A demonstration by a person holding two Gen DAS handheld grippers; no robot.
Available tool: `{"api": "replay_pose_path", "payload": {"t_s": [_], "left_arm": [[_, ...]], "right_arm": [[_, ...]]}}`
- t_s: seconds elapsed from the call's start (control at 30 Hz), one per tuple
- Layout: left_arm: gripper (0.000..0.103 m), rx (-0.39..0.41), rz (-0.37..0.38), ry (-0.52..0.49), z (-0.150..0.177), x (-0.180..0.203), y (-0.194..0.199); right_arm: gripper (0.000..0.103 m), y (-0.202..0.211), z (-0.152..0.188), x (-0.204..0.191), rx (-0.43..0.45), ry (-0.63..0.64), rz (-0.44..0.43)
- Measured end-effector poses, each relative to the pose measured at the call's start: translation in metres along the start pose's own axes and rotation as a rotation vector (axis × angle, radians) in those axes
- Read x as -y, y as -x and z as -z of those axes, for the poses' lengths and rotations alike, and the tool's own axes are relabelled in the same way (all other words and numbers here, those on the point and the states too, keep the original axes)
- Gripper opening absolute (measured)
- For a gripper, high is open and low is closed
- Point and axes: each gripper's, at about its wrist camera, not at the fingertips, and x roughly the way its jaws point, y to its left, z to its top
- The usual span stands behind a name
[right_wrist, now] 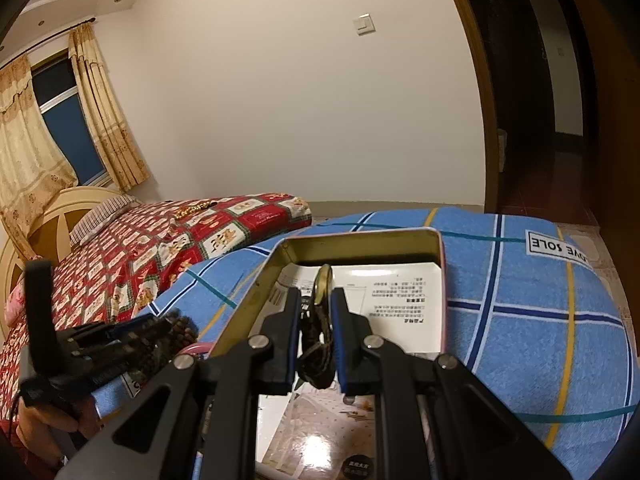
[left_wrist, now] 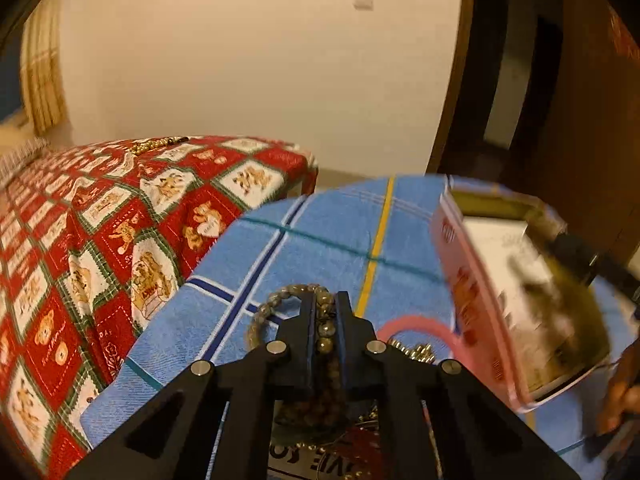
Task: Organize jewelry
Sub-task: 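Carry the watch over the pink tin with the right tool while the left tool grasps the brown bead bracelet, then lower the bead bracelet into the tin with the left tool while the right tool releases the watch there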
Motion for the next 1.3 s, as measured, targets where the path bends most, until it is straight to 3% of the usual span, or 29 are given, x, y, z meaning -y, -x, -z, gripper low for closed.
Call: {"api": "replay_pose_path", "payload": {"t_s": [0.3,0.43,0.63,0.83,1.07,1.13,1.17,1.2,1.27,1.3], "left_arm": [[0.008,0.123,0.075,0.078,-0.013,-0.007,0.034],[0.008,0.195,0.111,0.018,-0.029,0.017,0.053],[0.008,0.257,0.251,-0.042,-0.058,0.074,0.053],[0.008,0.185,0.290,-0.094,-0.056,0.125,-0.005],[0.009,0.078,0.255,-0.093,-0.040,0.131,-0.044],[0.015,0.050,0.247,-0.080,-0.038,0.128,-0.041],[0.028,0.044,0.239,-0.076,-0.036,0.127,-0.039],[0.049,0.042,0.228,-0.068,-0.035,0.125,-0.035],[0.070,0.074,0.212,-0.046,-0.031,0.117,-0.020],[0.071,0.104,0.208,-0.038,-0.027,0.113,-0.009]], "right_arm": [[0.017,-0.001,0.001,0.003,0.001,-0.002,-0.001],[0.017,0.004,-0.005,0.007,0.033,-0.010,-0.010],[0.017,-0.008,-0.018,0.018,0.037,-0.018,0.037],[0.017,-0.022,-0.023,0.028,0.002,-0.023,0.060],[0.020,-0.024,-0.022,0.024,-0.027,0.021,0.092],[0.026,-0.023,-0.022,0.024,-0.025,0.027,0.092],[0.029,-0.022,-0.021,0.024,-0.027,0.024,0.092],[0.029,-0.022,-0.022,0.026,-0.025,0.016,0.085],[0.031,-0.017,-0.023,0.030,-0.009,-0.019,0.059],[0.033,-0.012,-0.024,0.034,0.011,-0.044,0.046]]}}
